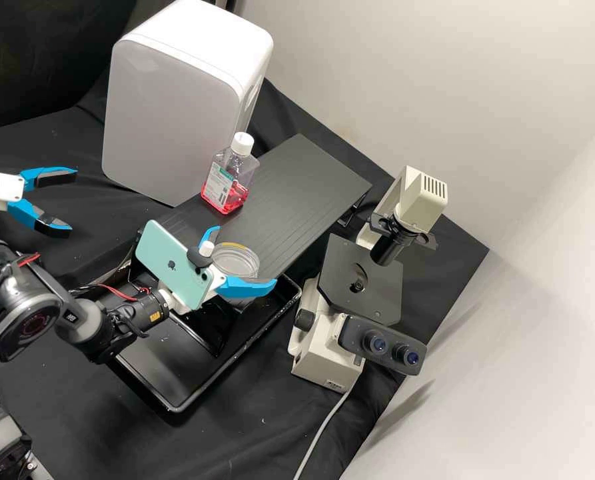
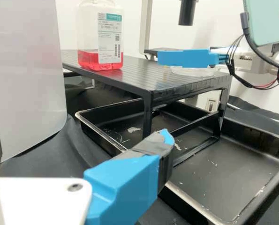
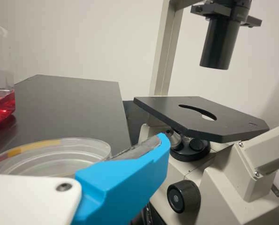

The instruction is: Remove the lid from the petri dish

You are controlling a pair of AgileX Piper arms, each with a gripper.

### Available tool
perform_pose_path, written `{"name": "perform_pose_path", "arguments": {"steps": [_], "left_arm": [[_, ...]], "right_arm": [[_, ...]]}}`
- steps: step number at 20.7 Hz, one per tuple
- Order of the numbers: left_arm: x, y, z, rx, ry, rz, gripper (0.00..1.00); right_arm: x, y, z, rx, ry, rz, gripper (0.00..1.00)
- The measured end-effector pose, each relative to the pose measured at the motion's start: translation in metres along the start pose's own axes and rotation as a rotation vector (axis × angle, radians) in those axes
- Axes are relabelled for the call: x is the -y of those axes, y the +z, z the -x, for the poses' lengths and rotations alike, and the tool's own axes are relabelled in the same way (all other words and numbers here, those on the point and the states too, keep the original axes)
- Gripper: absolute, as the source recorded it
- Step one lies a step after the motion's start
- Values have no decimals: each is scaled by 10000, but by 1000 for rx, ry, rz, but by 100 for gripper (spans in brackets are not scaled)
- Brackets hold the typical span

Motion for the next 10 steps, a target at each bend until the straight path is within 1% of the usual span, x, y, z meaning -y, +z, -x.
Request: {"name": "perform_pose_path", "arguments": {"steps": [5, 7, 10], "left_arm": [[6, -3, -5, -2, -3, 1, 100], [24, -10, -10, -4, -11, 2, 100], [24, -10, -10, -4, -11, 2, 100]], "right_arm": [[40, 38, -18, 15, -14, 2, 100], [36, 43, -18, 16, -13, 2, 100], [26, 54, -19, 20, -10, 3, 100]]}}
